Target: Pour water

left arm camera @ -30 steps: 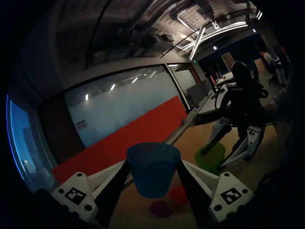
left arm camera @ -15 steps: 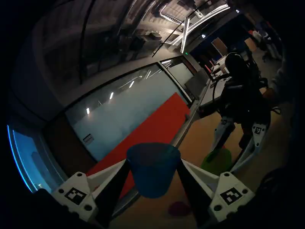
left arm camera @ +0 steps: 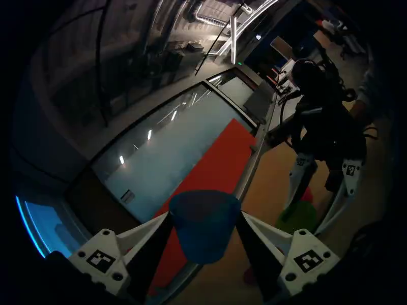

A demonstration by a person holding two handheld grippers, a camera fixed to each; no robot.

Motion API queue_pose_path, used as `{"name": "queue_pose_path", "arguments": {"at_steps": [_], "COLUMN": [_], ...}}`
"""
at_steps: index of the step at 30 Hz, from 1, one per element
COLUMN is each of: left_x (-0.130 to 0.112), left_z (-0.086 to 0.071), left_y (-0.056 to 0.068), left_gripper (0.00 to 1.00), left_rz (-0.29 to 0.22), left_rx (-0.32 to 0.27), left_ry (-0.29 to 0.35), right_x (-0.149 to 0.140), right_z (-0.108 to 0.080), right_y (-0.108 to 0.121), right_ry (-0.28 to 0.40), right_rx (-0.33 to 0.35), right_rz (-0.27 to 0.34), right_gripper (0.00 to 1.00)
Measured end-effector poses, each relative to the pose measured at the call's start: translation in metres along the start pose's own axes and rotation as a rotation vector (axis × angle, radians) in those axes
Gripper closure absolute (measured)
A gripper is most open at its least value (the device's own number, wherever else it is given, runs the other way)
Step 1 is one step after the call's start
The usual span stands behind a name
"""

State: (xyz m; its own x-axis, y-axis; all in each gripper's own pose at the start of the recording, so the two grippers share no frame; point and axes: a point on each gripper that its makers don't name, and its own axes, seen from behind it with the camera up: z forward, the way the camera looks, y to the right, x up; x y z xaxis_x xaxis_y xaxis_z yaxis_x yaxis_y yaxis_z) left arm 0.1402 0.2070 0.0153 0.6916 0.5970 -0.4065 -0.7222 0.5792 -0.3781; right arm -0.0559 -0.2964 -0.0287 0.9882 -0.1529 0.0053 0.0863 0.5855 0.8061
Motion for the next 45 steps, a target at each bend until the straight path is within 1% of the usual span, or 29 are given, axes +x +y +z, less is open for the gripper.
{"name": "queue_pose_path", "arguments": {"at_steps": [6,18,35,45], "left_x": [0.002,0.006,0.009,0.015], "left_z": [0.003,0.006,0.009,0.007], "left_y": [-0.001,-0.003,-0.008,-0.011], "left_gripper": [0.15,0.15,0.15,0.15], "left_rz": [0.051,0.137,0.239,0.298], "left_rx": [0.013,0.028,0.050,0.061], "left_ry": [-0.004,-0.010,-0.017,-0.011], "right_x": [-0.001,0.001,0.006,0.010], "right_z": [0.003,0.006,0.006,0.006], "right_y": [-0.002,-0.003,-0.004,-0.005], "right_ry": [-0.001,0.000,0.004,0.014], "right_rx": [0.008,0.018,0.020,0.022], "right_rz": [0.001,0.005,0.002,-0.002], "right_gripper": [0.09,0.09,0.09,0.09]}}
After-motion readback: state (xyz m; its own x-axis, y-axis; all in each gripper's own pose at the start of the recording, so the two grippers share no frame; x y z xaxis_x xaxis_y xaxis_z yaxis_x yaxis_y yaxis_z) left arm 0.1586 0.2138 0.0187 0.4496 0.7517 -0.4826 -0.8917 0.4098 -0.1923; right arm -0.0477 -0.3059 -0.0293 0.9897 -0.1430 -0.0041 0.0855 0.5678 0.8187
